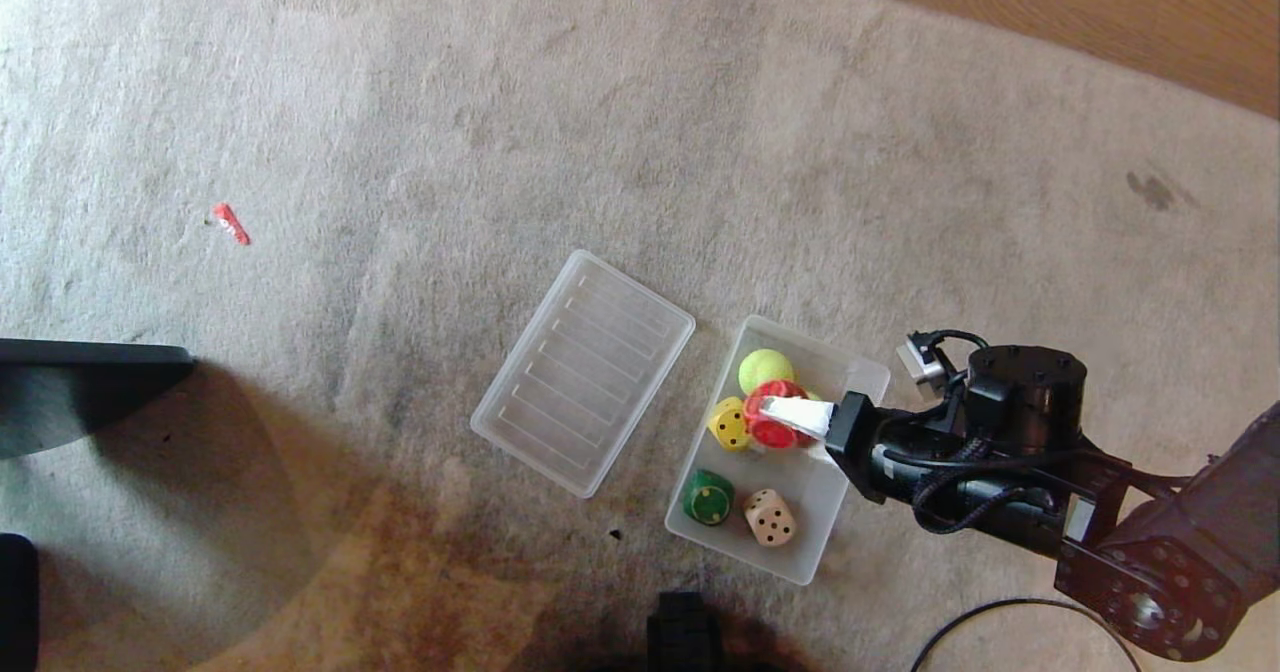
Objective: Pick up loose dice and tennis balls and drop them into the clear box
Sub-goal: Put the toys in the box
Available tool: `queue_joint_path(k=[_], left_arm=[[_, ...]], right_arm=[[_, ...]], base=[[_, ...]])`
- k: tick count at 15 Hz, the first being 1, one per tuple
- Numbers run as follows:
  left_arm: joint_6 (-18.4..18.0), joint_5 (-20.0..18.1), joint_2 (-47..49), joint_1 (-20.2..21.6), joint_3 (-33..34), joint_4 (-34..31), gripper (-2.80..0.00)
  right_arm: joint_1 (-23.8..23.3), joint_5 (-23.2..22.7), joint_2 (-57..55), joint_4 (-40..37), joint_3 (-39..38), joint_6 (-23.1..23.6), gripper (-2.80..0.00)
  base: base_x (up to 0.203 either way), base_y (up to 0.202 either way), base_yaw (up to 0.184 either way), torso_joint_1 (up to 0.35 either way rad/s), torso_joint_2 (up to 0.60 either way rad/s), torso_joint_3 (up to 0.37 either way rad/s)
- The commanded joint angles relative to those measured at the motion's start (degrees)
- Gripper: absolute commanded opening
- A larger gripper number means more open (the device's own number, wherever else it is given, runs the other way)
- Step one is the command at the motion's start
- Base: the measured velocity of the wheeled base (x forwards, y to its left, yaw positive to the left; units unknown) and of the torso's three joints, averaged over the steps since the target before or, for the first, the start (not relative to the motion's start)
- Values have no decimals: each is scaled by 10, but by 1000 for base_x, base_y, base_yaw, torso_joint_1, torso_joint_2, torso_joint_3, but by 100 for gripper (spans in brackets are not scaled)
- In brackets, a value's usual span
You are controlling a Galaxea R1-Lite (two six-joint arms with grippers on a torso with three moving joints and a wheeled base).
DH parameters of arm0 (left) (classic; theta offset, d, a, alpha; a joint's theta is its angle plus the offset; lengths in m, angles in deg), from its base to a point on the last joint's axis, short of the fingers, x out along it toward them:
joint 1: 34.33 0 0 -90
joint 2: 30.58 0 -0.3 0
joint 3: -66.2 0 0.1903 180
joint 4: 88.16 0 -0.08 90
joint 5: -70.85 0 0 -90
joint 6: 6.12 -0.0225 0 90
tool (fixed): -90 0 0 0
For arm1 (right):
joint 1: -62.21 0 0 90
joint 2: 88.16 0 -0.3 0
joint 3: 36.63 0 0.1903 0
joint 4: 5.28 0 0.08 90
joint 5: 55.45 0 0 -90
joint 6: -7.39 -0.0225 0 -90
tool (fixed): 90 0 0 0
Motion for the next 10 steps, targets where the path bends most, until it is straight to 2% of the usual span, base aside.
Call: queue_joint_path(k=[1, 10], left_arm=[[0, 0, 0, 0, 0, 0, -280], [0, 0, 0, 0, 0, 0, -280]], right_arm=[[3, -2, -3, 3, -10, 2, 0], [3, 1, 31, 26, -72, 9, 0]], base=[[0, 0, 0, 0, 0, 0], [0, 0, 0, 0, 0, 0]])
